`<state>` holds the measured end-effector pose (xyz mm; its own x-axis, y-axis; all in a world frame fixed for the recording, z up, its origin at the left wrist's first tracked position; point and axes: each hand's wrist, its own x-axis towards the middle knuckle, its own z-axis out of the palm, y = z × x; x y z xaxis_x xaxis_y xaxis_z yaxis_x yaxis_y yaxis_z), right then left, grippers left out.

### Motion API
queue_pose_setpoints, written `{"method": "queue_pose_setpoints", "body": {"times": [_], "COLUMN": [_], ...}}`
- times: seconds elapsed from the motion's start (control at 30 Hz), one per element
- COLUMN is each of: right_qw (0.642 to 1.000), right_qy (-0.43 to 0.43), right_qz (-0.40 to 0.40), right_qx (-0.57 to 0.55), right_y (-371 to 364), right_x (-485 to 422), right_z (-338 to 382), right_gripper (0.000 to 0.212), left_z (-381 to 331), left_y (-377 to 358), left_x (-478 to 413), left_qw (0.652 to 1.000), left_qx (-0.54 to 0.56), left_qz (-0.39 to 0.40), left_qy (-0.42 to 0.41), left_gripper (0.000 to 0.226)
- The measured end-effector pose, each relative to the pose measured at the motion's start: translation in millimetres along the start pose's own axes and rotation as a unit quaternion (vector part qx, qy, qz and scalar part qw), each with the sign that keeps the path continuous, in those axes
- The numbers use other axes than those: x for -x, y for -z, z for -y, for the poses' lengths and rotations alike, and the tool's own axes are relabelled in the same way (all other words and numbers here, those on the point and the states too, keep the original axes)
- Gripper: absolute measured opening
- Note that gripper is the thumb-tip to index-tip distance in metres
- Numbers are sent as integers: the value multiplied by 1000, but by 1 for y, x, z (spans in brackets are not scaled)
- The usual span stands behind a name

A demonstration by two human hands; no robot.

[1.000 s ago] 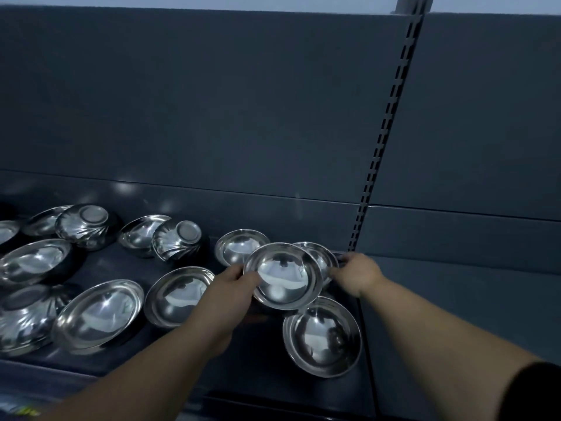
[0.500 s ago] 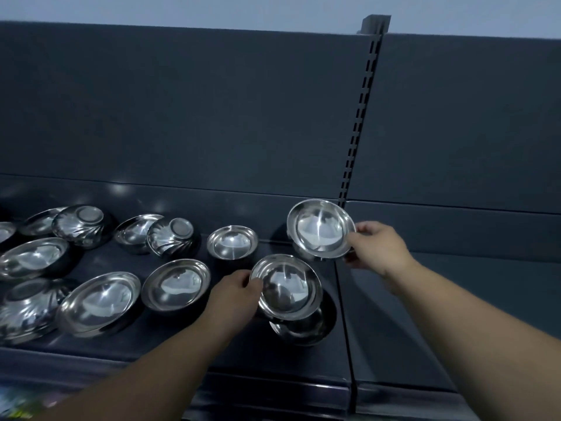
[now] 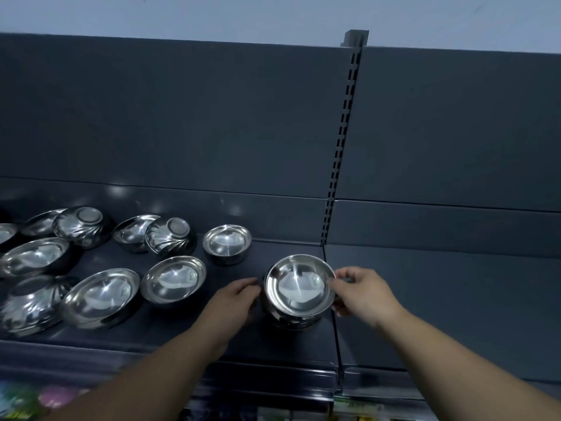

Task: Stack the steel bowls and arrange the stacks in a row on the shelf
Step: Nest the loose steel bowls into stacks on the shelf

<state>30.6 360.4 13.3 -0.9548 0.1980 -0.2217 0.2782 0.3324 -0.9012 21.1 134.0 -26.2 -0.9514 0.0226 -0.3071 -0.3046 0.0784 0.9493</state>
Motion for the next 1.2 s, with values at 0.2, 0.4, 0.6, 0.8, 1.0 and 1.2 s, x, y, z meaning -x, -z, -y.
{"method": "queue_pose_setpoints", "body": {"times": [0.2,0.4,0.6,0.8,1.0,1.2], "right_qw": [1000,1000,996,995,995,998], "right_qy": [-18,-11,17,15,18,17], "right_qz": [-1,-26,-52,-55,-50,-36], "right_qx": [-15,13,68,81,85,48], "right_y": [-11,-17,-17,-14,-18,-22], "right_x": [1,1,-1,-5,-6,-12], "right_z": [-6,-10,-8,-9,-14,-13], "right_gripper": [13,15,16,20,18,23], "left_z": [3,-1,-6,-8,-5,-7], "left_y": [0,-5,-5,-5,-11,-14], "left_x": [5,5,2,-7,-1,-1], "left_qw": [999,991,973,961,975,985], "left_qx": [-41,-112,-203,-249,-192,-145], "left_qz": [-13,-35,-69,-76,-83,-58], "left_qy": [-20,-66,-90,-91,-74,-74], "left_gripper": [26,29,28,27,28,29]}}
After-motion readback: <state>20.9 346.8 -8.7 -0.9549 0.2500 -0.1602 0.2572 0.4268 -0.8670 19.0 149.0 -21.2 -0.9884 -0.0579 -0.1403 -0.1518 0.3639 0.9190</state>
